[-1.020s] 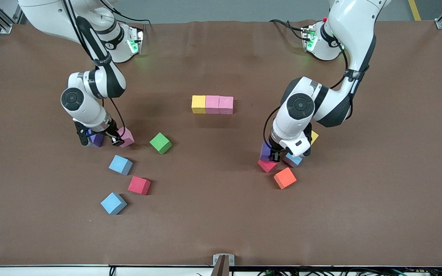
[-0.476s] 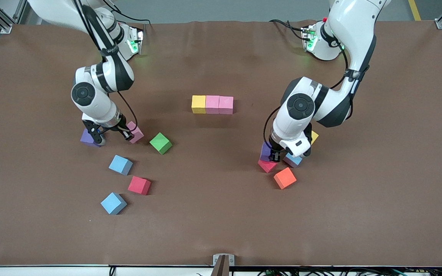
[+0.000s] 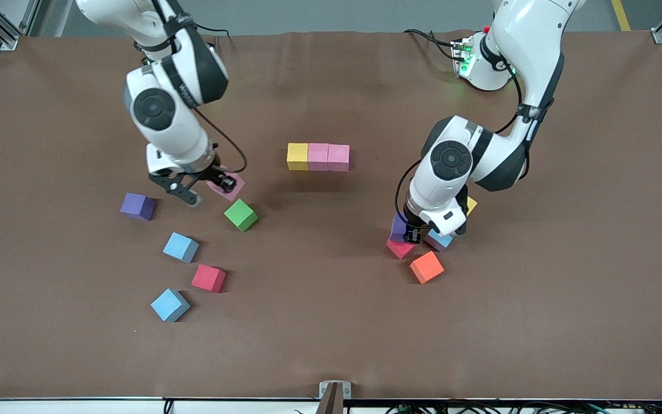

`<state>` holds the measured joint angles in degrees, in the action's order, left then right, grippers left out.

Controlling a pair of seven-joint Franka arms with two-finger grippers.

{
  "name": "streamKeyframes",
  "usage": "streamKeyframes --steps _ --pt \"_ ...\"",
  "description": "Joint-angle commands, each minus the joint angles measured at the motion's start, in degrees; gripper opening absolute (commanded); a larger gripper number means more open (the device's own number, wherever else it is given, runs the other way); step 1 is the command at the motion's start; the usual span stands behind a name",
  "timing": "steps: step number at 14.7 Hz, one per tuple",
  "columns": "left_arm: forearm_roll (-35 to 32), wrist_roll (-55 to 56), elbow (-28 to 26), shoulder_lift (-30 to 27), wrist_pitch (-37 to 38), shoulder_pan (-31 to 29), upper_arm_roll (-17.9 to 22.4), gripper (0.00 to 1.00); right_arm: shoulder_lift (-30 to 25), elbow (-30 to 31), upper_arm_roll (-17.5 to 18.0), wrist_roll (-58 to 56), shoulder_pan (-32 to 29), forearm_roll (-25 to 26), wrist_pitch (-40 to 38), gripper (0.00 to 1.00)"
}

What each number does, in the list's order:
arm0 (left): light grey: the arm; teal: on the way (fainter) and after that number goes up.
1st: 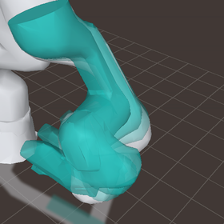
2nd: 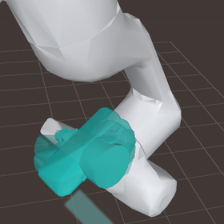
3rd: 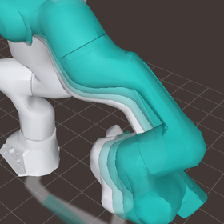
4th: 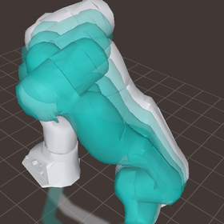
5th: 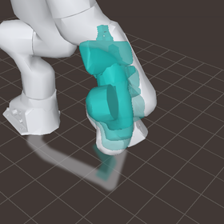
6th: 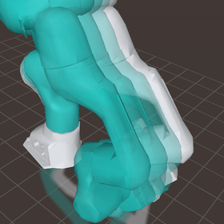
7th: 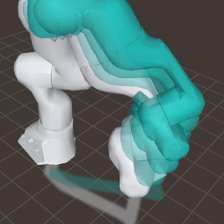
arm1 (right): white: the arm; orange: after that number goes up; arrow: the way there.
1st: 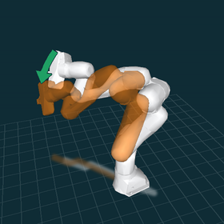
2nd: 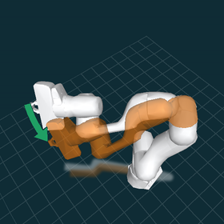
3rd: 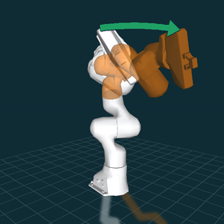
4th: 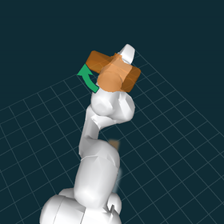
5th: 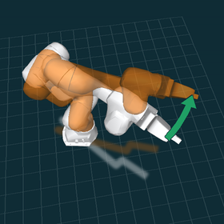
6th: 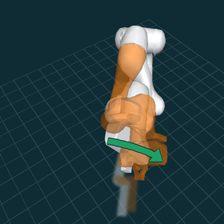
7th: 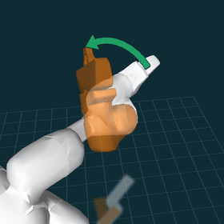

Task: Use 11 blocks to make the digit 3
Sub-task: 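Carry the pink cube toward the yellow cube with the right gripper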

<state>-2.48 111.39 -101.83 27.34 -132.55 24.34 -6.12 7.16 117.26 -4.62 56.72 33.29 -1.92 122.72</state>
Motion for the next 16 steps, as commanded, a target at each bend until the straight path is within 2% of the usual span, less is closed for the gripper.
streamKeyframes --steps 1,4,8,16 --pt "0.5 0.2 1.5 0.8 1.2 0.0 0.1 0.32 5.5 -5.1 -0.5 -3.2 4.5 -0.4 1.1 0.00" --pt "0.5 0.2 1.5 0.8 1.2 -0.1 0.1 0.32 9.2 -5.6 -0.5 -12.2 7.6 -0.4 6.5 0.00" --pt "0.5 0.2 1.5 0.8 1.2 -0.1 0.1 0.32 13.3 -5.6 -0.6 -16.3 11.4 0.8 9.7 0.00" --pt "0.5 0.2 1.5 0.8 1.2 -0.1 0.1 0.32 17.2 -3.3 -0.5 -15.9 13.7 0.0 14.6 0.00"
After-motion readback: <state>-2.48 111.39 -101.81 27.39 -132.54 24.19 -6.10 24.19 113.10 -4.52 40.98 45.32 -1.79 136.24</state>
